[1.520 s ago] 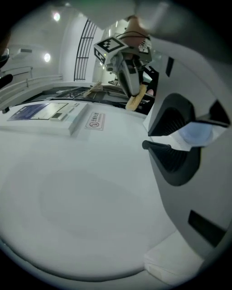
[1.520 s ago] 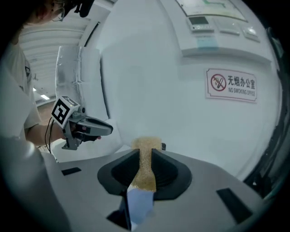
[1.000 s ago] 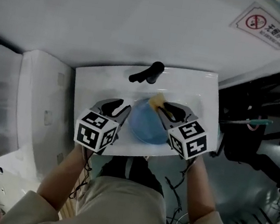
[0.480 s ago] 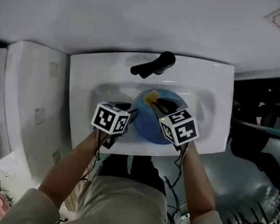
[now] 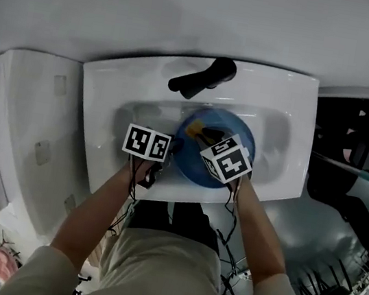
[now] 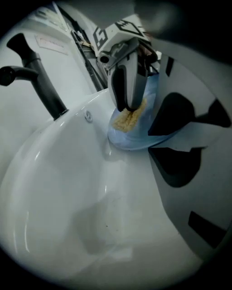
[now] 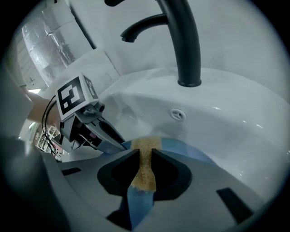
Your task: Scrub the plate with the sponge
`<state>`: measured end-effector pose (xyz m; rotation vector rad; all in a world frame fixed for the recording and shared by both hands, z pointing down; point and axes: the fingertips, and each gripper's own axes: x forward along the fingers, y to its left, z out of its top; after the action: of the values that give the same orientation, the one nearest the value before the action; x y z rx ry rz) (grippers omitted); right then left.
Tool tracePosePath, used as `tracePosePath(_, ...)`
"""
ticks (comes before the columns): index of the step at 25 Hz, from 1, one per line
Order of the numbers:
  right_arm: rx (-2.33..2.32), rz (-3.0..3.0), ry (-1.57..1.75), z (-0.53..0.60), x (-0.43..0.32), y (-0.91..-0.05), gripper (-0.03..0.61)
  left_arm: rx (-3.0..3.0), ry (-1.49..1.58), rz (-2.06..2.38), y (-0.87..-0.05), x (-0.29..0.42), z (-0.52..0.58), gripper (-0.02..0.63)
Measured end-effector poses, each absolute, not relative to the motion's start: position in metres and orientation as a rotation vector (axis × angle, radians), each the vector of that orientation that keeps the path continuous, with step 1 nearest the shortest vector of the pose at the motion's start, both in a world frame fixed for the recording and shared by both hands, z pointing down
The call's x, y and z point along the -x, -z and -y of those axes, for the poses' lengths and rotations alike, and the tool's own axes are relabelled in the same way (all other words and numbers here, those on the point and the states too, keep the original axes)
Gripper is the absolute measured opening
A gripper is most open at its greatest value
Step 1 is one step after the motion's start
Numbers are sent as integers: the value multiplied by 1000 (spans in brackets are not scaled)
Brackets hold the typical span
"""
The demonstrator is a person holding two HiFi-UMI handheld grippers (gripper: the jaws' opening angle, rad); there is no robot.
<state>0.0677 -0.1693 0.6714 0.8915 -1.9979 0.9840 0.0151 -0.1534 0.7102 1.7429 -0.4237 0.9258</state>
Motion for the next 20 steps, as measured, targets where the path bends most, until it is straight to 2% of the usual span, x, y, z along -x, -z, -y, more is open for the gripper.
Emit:
tracePosePath(11,-730,1935,-828,172,-48,-717,89,-1702,-924,528,-715,-9,165,44)
tracePosePath(20,-761,1755,-640,191,-103,-736,83,-1689,-901,582,-716,-1,179,25)
